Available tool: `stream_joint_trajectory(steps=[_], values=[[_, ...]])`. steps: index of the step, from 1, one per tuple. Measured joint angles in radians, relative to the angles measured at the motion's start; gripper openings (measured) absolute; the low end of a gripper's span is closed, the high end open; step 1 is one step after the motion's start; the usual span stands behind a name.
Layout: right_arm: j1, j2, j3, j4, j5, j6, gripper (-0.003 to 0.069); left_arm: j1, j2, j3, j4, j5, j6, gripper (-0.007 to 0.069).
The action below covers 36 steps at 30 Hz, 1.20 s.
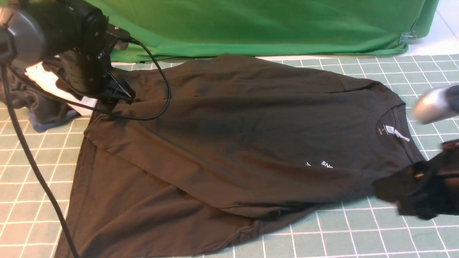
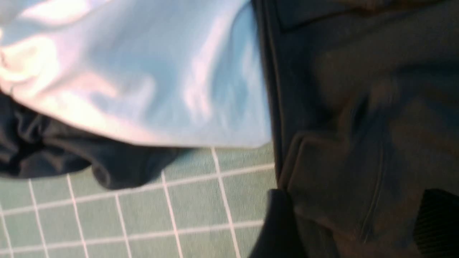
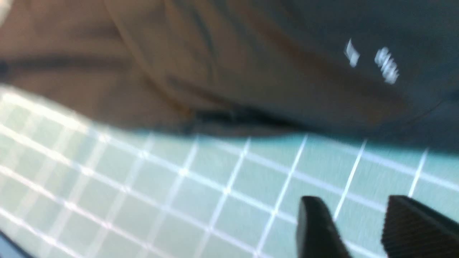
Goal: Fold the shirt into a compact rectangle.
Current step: 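Fold the left side of the black T-shirt inward over its body, then grab the top left corner of the dark shirt with the left gripper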
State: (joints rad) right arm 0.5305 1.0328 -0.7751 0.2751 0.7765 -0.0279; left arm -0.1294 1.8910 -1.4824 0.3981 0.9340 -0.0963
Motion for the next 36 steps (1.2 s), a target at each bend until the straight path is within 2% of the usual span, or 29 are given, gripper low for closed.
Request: stream_joint_trajectory(steps=[2, 4, 5, 6, 7, 9, 11, 13, 17, 24, 29, 34, 36], values=[[0.022, 0.097, -0.005, 0.001, 0.013, -0.041, 0.0310, 0.000, -0.021, 0.000, -0.009, 0.025, -0.010, 0.0477], [0.044, 0.168, -0.005, 0.002, 0.013, -0.064, 0.0322, 0.000, -0.041, 0.000, -0.025, 0.051, -0.016, 0.0452], [0.077, 0.258, -0.005, 0.002, 0.004, -0.091, 0.0329, 0.000, -0.062, 0.000, -0.060, 0.077, -0.017, 0.0385], [0.077, 0.268, -0.005, 0.002, 0.002, -0.093, 0.0329, 0.000, -0.068, 0.000, -0.071, 0.083, -0.020, 0.0363], [0.103, 0.333, -0.005, 0.002, -0.022, -0.110, 0.0331, 0.000, -0.093, 0.000, -0.119, 0.106, -0.020, 0.0270], [0.134, 0.406, -0.006, 0.002, -0.068, -0.117, 0.0349, 0.000, -0.130, 0.000, -0.197, 0.142, -0.001, 0.0136], [0.152, 0.476, -0.010, 0.001, -0.118, -0.119, 0.0391, -0.001, -0.175, 0.010, -0.283, 0.166, 0.036, 0.0056], [0.161, 0.534, -0.019, -0.001, -0.162, -0.127, 0.0438, -0.007, -0.244, 0.062, -0.360, 0.148, 0.059, 0.0020], [0.162, 0.605, -0.055, -0.006, -0.243, -0.138, 0.0493, -0.020, -0.375, 0.233, -0.418, 0.055, 0.040, 0.0002], [0.162, 0.661, -0.144, -0.048, -0.314, -0.162, 0.0500, -0.020, -0.490, 0.522, -0.426, -0.003, 0.013, 0.0001], [0.162, 0.722, -0.208, -0.082, -0.301, -0.163, 0.0501, -0.020, -0.517, 0.635, -0.426, -0.051, 0.010, 0.0001], [0.162, 0.763, -0.224, -0.091, -0.299, -0.164, 0.0498, -0.020, -0.522, 0.659, -0.436, -0.058, 0.010, 0.0004], [0.162, 0.769, -0.224, -0.100, -0.299, -0.164, 0.0454, -0.020, -0.525, 0.659, -0.445, -0.064, 0.014, 0.0006]])
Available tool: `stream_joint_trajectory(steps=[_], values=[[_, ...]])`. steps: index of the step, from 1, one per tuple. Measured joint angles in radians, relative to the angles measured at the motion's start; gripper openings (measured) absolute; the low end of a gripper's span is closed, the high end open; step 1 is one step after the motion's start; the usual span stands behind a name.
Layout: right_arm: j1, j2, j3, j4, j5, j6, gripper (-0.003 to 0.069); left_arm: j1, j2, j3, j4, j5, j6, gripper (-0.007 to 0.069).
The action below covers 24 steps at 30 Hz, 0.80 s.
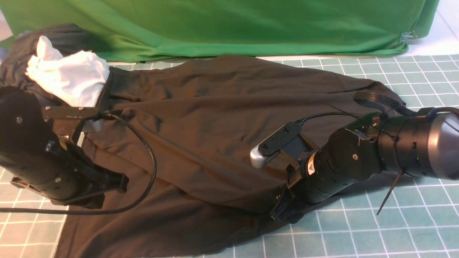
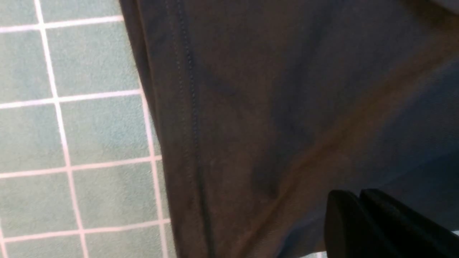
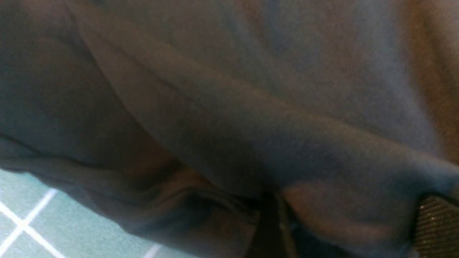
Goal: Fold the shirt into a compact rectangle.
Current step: 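Grab the top left corner of the dark shirt with the left gripper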
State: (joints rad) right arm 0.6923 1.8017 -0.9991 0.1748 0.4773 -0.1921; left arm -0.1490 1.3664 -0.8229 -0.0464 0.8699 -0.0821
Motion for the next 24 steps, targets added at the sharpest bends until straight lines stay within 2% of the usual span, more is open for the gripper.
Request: stream_joint_trajectory(steps=[1, 6, 8, 10, 15, 24], values=[[0.000, 0.000, 0.000, -0.001, 0.000, 0.000, 0.0454, 0.000, 0.000, 0.000, -0.002, -0.001, 0.003, 0.0006], [0.000, 0.001, -0.004, -0.065, 0.003, 0.002, 0.0117, 0.000, -0.002, 0.000, -0.015, -0.018, 0.010, 0.0006], [0.000, -0.004, -0.004, -0.073, 0.028, 0.005, 0.0056, 0.000, -0.002, 0.000, -0.016, -0.019, 0.012, 0.0006], [0.000, -0.020, -0.004, -0.074, 0.073, 0.006, 0.0031, 0.000, -0.004, 0.000, -0.019, -0.021, 0.016, 0.0006], [0.000, -0.097, -0.003, -0.075, 0.188, 0.010, 0.0023, 0.000, -0.024, 0.000, -0.026, -0.025, 0.029, 0.0006], [0.000, -0.179, 0.140, -0.075, 0.225, 0.061, 0.0022, 0.000, -0.062, 0.000, -0.026, -0.030, 0.037, 0.0006]])
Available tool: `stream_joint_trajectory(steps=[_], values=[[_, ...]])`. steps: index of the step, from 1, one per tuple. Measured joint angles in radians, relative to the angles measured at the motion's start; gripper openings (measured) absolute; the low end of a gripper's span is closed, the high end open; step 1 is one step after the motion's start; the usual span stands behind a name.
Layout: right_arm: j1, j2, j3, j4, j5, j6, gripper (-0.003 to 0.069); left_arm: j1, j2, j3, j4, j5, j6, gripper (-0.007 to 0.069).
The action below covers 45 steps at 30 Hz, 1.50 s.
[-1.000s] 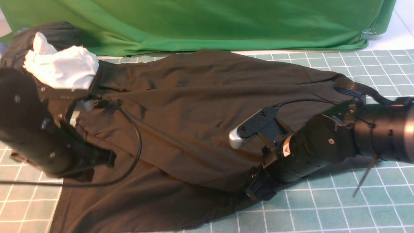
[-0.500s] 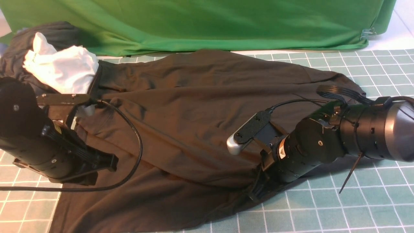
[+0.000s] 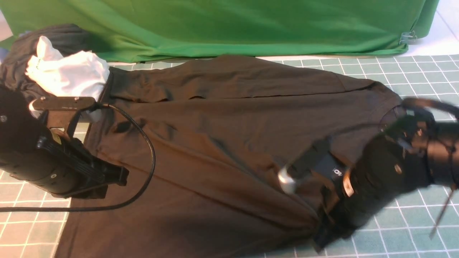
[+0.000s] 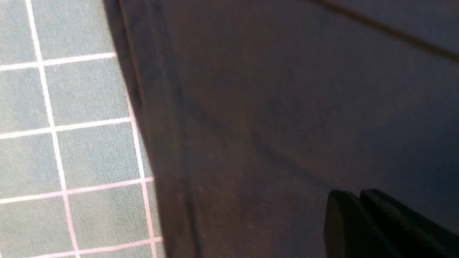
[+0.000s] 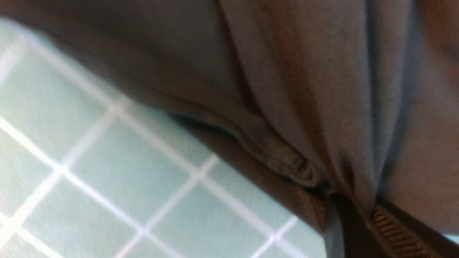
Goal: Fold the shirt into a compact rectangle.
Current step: 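Grab the top left corner of the dark shirt with the left gripper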
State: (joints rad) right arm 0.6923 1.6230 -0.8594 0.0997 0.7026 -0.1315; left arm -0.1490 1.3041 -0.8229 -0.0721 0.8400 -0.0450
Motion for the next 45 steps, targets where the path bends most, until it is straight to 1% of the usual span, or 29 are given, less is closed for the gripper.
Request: stream_joint_trajectory(steps=[5, 11, 14, 17, 18, 19, 21, 22, 23, 25, 26, 29, 31, 32, 33, 36, 39, 42, 44, 45], values=[[0.000, -0.058, 0.074, 0.013, 0.009, 0.028, 0.0022, 0.000, -0.017, 0.000, 0.000, -0.003, 0.000, 0.0006], [0.000, -0.158, 0.152, 0.040, 0.103, 0.063, 0.0022, 0.000, -0.024, 0.000, 0.000, -0.001, -0.017, 0.0006], [0.000, -0.175, 0.190, 0.041, 0.111, 0.074, 0.0022, 0.000, -0.024, 0.000, 0.000, -0.001, -0.022, 0.0006], [0.000, -0.182, 0.208, 0.041, 0.076, 0.080, 0.0025, 0.000, -0.024, 0.000, 0.000, -0.016, -0.024, 0.0006], [0.000, -0.182, 0.208, 0.043, 0.062, 0.081, 0.0035, 0.000, -0.024, 0.000, 0.000, -0.025, -0.027, 0.0006], [0.000, -0.182, 0.208, 0.047, 0.050, 0.096, 0.0073, 0.001, -0.024, 0.000, 0.000, -0.040, -0.037, 0.0006], [0.000, -0.182, 0.208, 0.047, 0.051, 0.106, 0.0172, 0.018, -0.022, -0.008, 0.000, -0.052, -0.065, 0.0006], [0.000, -0.182, 0.208, 0.047, 0.052, 0.106, 0.0183, 0.020, -0.020, -0.010, -0.001, -0.051, -0.070, 0.0006], [0.000, -0.183, 0.208, 0.047, 0.057, 0.106, 0.0249, 0.040, -0.012, -0.028, -0.004, -0.050, -0.079, 0.0006], [0.000, -0.186, 0.204, 0.043, 0.070, 0.107, 0.0313, 0.068, 0.006, -0.063, -0.007, -0.048, -0.081, 0.0006], [0.000, -0.199, 0.189, 0.042, 0.085, 0.109, 0.0349, 0.098, 0.039, -0.115, -0.007, -0.039, -0.080, 0.0006], [0.000, -0.229, 0.159, 0.041, 0.091, 0.124, 0.0338, 0.124, 0.105, -0.215, -0.007, -0.011, -0.080, 0.0007], [0.000, -0.274, 0.129, 0.041, 0.091, 0.132, 0.0303, 0.127, 0.184, -0.292, -0.028, 0.027, -0.077, 0.0008], [0.000, -0.278, 0.127, 0.041, 0.091, 0.132, 0.0301, 0.127, 0.191, -0.304, -0.033, 0.030, -0.074, 0.0009], [0.000, -0.308, 0.114, 0.041, 0.092, 0.132, 0.0288, 0.124, 0.240, -0.342, -0.065, 0.039, -0.039, 0.0017], [0.000, -0.374, 0.100, 0.042, 0.086, 0.132, 0.0276, 0.101, 0.347, -0.398, -0.089, 0.041, 0.021, 0.0069], [0.000, -0.409, 0.099, 0.042, 0.083, 0.132, 0.0274, 0.063, 0.421, -0.425, -0.070, 0.037, 0.069, 0.0163], [0.000, -0.431, 0.099, 0.042, 0.082, 0.132, 0.0274, 0.011, 0.485, -0.431, 0.022, -0.002, 0.088, 0.0318], [0.000, -0.435, 0.099, 0.042, 0.082, 0.132, 0.0274, -0.011, 0.515, -0.431, 0.108, -0.052, 0.054, 0.0433], [0.000, -0.434, 0.099, 0.042, 0.082, 0.132, 0.0274, -0.012, 0.518, -0.431, 0.116, -0.058, 0.045, 0.0444]])
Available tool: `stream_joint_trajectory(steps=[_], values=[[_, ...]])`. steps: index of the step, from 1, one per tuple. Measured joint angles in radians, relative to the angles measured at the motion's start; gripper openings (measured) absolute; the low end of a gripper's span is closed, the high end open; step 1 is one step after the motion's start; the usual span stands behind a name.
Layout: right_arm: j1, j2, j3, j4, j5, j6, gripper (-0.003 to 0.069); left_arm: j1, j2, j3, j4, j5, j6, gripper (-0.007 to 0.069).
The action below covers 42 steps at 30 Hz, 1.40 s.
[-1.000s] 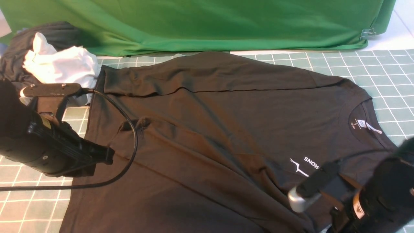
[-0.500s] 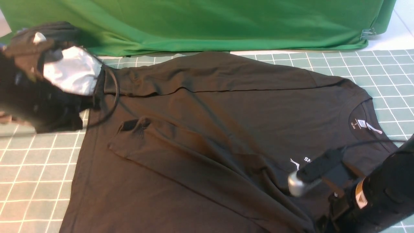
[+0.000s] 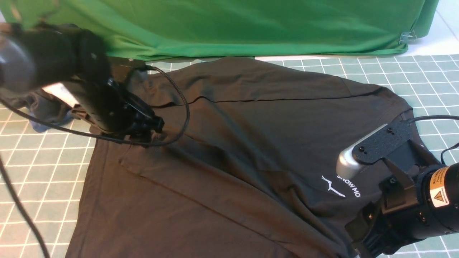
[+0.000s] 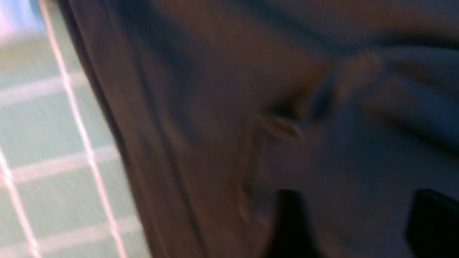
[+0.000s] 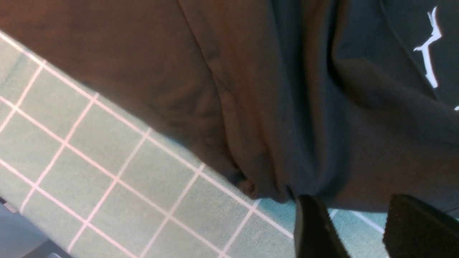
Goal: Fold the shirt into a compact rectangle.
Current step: 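Grab the top left corner of the dark shirt with the left gripper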
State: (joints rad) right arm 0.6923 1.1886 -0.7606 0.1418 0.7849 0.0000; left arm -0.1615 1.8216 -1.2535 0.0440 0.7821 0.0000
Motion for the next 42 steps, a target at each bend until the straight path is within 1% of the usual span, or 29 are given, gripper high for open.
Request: stream_joint_trajectory(steps=[1, 2, 4, 6, 9, 11, 12, 13, 14, 15, 17, 18, 20, 23, 24, 25, 26, 28, 35, 38, 42], values=[[0.000, 0.000, 0.000, 0.000, 0.000, 0.000, 0.0274, -0.004, 0.016, 0.000, 0.042, -0.048, -0.016, 0.0521], [0.000, 0.000, 0.000, 0.000, 0.000, 0.000, 0.0274, -0.005, 0.027, 0.000, 0.056, -0.079, -0.024, 0.0569], [0.000, 0.000, 0.000, 0.000, 0.000, 0.000, 0.0274, -0.005, 0.044, -0.001, 0.059, -0.114, -0.028, 0.0635], [0.001, 0.000, 0.000, 0.000, 0.000, 0.000, 0.0274, -0.005, 0.063, -0.001, 0.058, -0.123, -0.031, 0.0668], [0.001, 0.000, 0.000, 0.000, 0.000, 0.000, 0.0274, -0.006, 0.090, -0.001, 0.058, -0.122, -0.028, 0.0665], [0.001, 0.000, 0.000, 0.000, -0.003, 0.000, 0.0274, -0.006, 0.108, -0.001, 0.056, -0.121, -0.014, 0.0596], [0.001, 0.000, 0.000, 0.000, -0.005, 0.000, 0.0274, -0.006, 0.112, -0.001, 0.056, -0.121, -0.006, 0.0530], [0.002, 0.000, 0.000, 0.000, -0.011, 0.000, 0.0274, -0.006, 0.113, -0.001, 0.056, -0.121, 0.000, 0.0444], [0.002, 0.000, 0.000, 0.000, -0.013, 0.000, 0.0274, -0.006, 0.113, -0.001, 0.056, -0.122, 0.000, 0.0410], [0.002, 0.000, 0.000, 0.000, -0.019, 0.000, 0.0274, -0.006, 0.113, -0.001, 0.057, -0.127, 0.000, 0.0301], [0.002, 0.000, 0.000, 0.000, -0.025, 0.000, 0.0274, -0.006, 0.113, -0.001, 0.060, -0.134, 0.012, 0.0153], [0.002, 0.000, 0.000, 0.000, -0.027, 0.000, 0.0274, -0.006, 0.113, -0.001, 0.061, -0.137, 0.024, 0.0093], [0.002, 0.000, 0.000, 0.000, -0.028, 0.000, 0.0274, -0.006, 0.113, -0.002, 0.068, -0.136, 0.045, 0.0034], [0.002, 0.000, 0.000, 0.000, -0.028, 0.000, 0.0274, -0.006, 0.113, -0.017, 0.115, -0.107, 0.032, 0.0014], [0.002, 0.000, 0.000, 0.000, -0.028, 0.000, 0.0274, -0.006, 0.113, -0.033, 0.176, -0.074, -0.007, 0.0013], [0.002, 0.000, 0.000, 0.000, -0.028, 0.000, 0.0274, -0.006, 0.113, -0.042, 0.211, -0.058, -0.029, 0.0013], [0.002, 0.000, 0.000, 0.000, -0.028, 0.000, 0.0274, -0.006, 0.113, -0.046, 0.218, -0.056, -0.035, 0.0013], [0.002, 0.000, 0.000, 0.000, -0.028, 0.000, 0.0274, -0.006, 0.113, -0.064, 0.277, -0.032, -0.053, 0.0013], [0.002, 0.000, 0.000, 0.000, -0.029, 0.000, 0.0274, -0.007, 0.113, -0.080, 0.312, -0.032, -0.082, 0.0013], [0.002, 0.000, 0.000, 0.000, -0.029, 0.000, 0.0274, -0.007, 0.113, -0.080, 0.371, -0.038, -0.132, 0.0013], [0.002, 0.000, 0.000, 0.000, -0.029, 0.000, 0.0274, -0.007, 0.113, -0.080, 0.420, -0.064, -0.145, 0.0013]])
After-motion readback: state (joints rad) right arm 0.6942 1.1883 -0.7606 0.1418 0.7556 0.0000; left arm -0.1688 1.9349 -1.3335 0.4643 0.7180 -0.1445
